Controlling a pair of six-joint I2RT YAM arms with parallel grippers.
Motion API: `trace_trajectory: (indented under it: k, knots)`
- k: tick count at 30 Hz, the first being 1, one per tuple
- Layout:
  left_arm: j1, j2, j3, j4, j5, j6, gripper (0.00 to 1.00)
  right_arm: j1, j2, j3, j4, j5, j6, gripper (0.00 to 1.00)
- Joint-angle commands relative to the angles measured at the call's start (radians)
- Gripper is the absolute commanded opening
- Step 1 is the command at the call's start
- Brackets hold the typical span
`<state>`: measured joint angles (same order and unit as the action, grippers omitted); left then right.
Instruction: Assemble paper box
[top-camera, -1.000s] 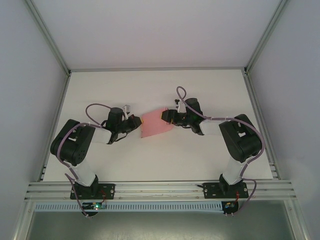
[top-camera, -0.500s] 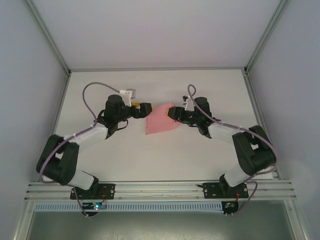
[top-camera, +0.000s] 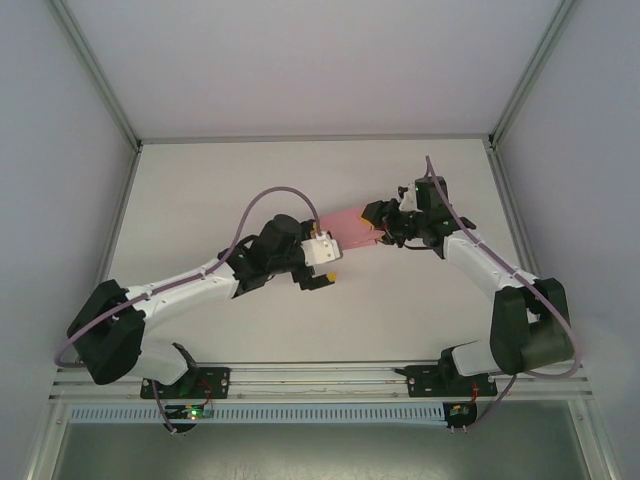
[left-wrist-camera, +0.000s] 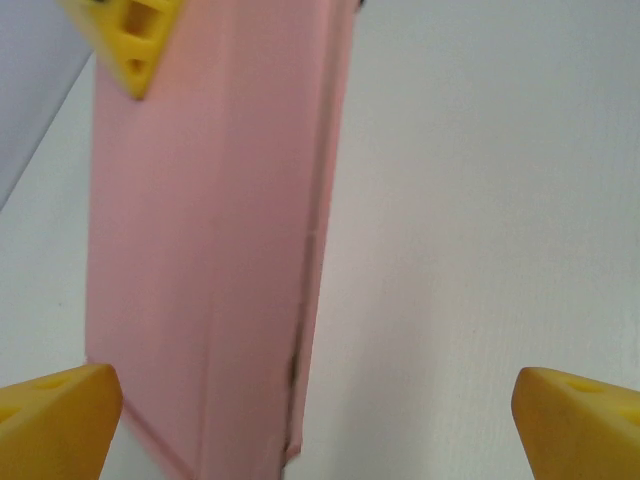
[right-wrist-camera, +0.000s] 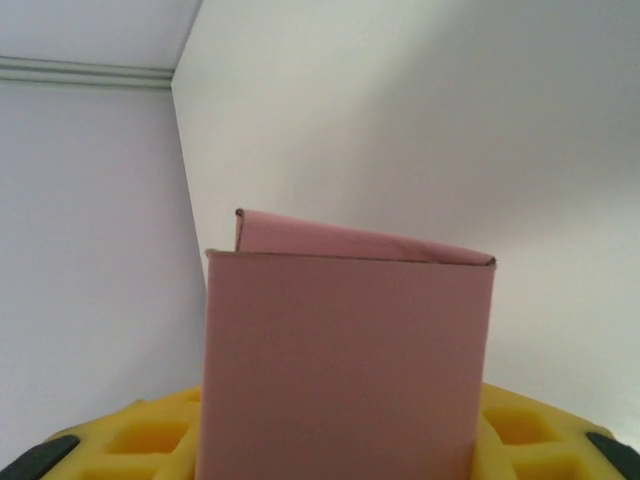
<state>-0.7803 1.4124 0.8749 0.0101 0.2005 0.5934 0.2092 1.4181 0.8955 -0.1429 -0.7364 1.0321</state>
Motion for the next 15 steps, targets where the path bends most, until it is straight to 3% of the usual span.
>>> trace_trajectory:
  k: [1, 6, 15]
  knots:
    - [-0.027, 0.023, 0.023, 0.077, -0.131, 0.125, 1.00, -0.004, 0.031, 0.045, -0.080, -0.120, 0.099, 0.36]
    - [-0.029, 0.033, 0.010, 0.143, -0.214, 0.150, 0.99, -0.004, 0.056, 0.060, -0.089, -0.151, 0.125, 0.36]
    - [-0.030, 0.042, 0.013, 0.108, -0.227, 0.157, 0.95, -0.005, 0.078, 0.013, 0.048, -0.211, 0.247, 0.37]
